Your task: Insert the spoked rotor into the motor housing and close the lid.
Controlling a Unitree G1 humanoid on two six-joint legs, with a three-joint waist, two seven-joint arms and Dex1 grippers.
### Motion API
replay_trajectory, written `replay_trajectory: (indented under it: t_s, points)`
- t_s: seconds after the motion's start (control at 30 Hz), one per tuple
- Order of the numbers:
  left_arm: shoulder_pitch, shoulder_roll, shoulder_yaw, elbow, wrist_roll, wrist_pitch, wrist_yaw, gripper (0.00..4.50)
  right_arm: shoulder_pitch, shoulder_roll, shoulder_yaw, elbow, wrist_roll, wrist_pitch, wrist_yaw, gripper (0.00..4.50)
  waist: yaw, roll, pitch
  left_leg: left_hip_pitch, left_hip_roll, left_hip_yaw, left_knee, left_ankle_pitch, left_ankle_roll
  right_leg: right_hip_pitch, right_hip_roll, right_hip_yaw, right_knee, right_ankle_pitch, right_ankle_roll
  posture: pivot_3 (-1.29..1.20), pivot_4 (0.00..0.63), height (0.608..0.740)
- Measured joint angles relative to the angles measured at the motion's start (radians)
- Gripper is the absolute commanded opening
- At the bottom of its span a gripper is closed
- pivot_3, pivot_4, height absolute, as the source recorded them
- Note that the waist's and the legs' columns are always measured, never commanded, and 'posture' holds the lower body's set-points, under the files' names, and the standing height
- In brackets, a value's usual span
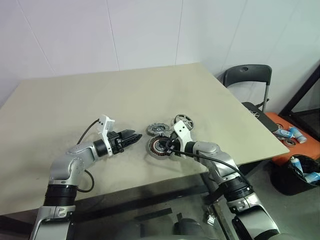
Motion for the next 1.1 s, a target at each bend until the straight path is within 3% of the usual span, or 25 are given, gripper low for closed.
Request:
replay_trajectory:
  t_s: [0.17,0.27,0.47,0.63,0.77,0.97,1.1]
  points:
    - [0.0,-0.003,-0.001,0.001,0.001,-0.002,0.0,2.7,0.004,0.06,-0.149,-0.029,0.181,0.126,0.014,0.04,0.0,0.001,0.001,-0.002,0.0,0.0,0.0,0.0,0.0,-0.002,0.0,0.0,0.0,0.002,0.003,0.0,0.0,0.74]
    - [-0.001,-0.003,-0.001,0.004,0.001,-0.003,0.0,2.7,-0.008,0.055,-0.16,-0.069,0.21,0.139,0.026,0.04,-0.002,0.001,0.001,-0.003,0.0,0.0,0.0,0.0,0.0,-0.003,0.0,0.0,0.0,0.002,0.003,0.0,0.0,0.74]
    - [-0.003,-0.002,-0.001,0.012,0.002,-0.005,0.0,2.7,-0.016,-0.007,0.054,0.02,-0.033,-0.033,-0.025,0.04,-0.004,0.001,0.0,-0.001,0.0,0.0,0.0,0.0,0.0,-0.002,0.0,0.0,0.0,0.0,0.0,0.0,0.0,0.74]
    - [-0.003,-0.002,-0.001,0.012,0.003,-0.005,0.001,2.7,-0.019,0.007,0.043,0.047,-0.056,-0.074,-0.042,0.04,-0.003,0.0,-0.001,0.002,0.0,0.0,0.0,0.0,0.0,0.002,0.0,0.0,0.0,0.0,-0.001,0.0,0.0,0.74]
    - [-0.003,-0.001,-0.001,0.012,0.004,-0.005,0.007,2.7,0.0,0.027,-0.015,0.036,0.007,-0.03,-0.023,0.04,-0.002,0.0,-0.001,0.001,0.0,0.0,0.0,0.0,0.0,0.001,0.0,0.0,0.0,0.0,-0.001,0.0,0.0,0.74]
    - [-0.003,-0.002,-0.001,0.013,0.006,-0.008,0.01,2.7,0.001,0.095,-0.189,-0.004,0.219,0.126,-0.011,0.04,-0.002,0.001,0.0,-0.003,0.0,0.0,0.0,0.0,0.0,-0.003,0.0,0.0,0.0,0.002,0.003,0.0,0.0,0.74]
    - [-0.004,-0.002,-0.001,0.017,0.006,-0.01,0.01,2.7,-0.016,0.094,-0.203,-0.038,0.246,0.14,-0.013,0.04,-0.002,0.001,0.0,-0.003,0.0,0.0,-0.001,0.0,0.0,-0.003,0.0,0.0,0.0,0.001,0.003,0.0,0.0,0.74]
